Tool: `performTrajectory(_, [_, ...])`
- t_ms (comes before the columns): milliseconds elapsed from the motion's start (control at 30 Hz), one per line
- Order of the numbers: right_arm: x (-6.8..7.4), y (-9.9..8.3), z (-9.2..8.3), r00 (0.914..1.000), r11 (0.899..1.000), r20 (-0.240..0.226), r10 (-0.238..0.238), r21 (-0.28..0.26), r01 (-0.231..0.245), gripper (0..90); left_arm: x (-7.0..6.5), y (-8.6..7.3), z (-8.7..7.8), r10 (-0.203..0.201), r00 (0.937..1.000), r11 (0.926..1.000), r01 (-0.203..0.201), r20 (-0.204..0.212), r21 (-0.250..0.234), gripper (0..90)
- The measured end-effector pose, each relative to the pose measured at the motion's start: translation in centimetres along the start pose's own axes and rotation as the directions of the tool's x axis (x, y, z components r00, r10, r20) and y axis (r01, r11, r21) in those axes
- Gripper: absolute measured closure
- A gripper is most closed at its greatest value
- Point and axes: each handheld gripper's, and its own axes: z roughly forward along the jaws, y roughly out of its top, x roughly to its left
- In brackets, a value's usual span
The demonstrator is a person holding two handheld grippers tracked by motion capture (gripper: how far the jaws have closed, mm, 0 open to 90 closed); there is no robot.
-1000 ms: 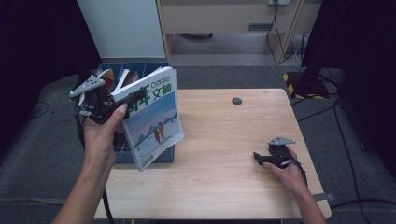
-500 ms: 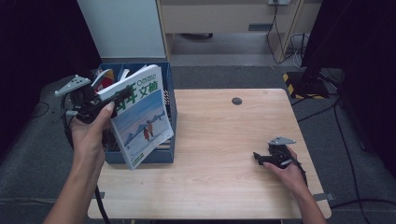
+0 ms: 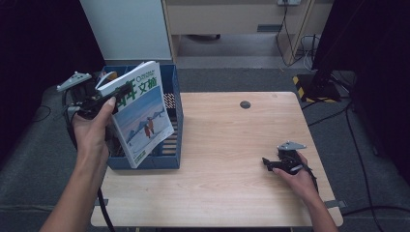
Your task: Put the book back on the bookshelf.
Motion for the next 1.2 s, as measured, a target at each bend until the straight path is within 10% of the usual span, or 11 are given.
performTrajectory(1200, [0.0, 0.0, 0.0, 1.0000, 1.000, 0.000, -0.003, -0.003, 0.003, 19.5, -0.8, -0.6, 6.2, -0.029, 0.9971, 0.9992, 0.031, -0.070, 0.025, 73.3])
